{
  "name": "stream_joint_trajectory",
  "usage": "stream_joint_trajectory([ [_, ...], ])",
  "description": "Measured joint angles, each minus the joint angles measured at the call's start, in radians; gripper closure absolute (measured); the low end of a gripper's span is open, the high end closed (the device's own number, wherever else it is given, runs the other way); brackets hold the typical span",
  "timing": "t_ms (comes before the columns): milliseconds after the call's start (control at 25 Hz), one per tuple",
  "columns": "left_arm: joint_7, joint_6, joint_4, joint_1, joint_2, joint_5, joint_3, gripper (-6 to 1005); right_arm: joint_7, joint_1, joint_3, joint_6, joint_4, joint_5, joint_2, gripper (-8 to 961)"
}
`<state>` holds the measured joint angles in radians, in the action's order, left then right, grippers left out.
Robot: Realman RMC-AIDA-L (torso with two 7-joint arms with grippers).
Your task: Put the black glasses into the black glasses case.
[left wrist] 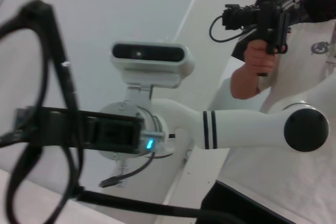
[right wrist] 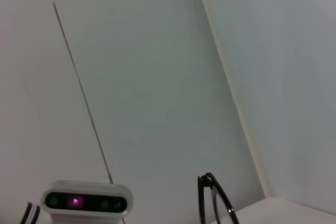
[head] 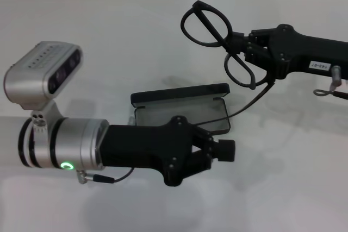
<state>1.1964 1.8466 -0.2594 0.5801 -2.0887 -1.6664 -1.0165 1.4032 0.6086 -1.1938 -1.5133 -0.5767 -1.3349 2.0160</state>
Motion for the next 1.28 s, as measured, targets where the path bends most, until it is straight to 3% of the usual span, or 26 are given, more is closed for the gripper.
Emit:
stream_joint_trajectory([
  [520, 0.010, -0.011, 0.044, 0.018, -0.010, 0.086, -0.001, 992, -0.013, 0.006, -0.012, 0.073, 0.006, 0.009, 0.012, 890],
  [1000, 0.073, -0.025, 0.045, -0.011, -0.009, 0.117, 0.004, 991, -0.039, 0.002, -0.012, 0.066, 0.008, 0.052, 0.012, 890],
  [1280, 0.141, -0.019, 0.097, -0.030, -0.008, 0.216, 0.004, 991, -0.048, -0.004, -0.012, 0.067, 0.008, 0.058, 0.012, 890],
])
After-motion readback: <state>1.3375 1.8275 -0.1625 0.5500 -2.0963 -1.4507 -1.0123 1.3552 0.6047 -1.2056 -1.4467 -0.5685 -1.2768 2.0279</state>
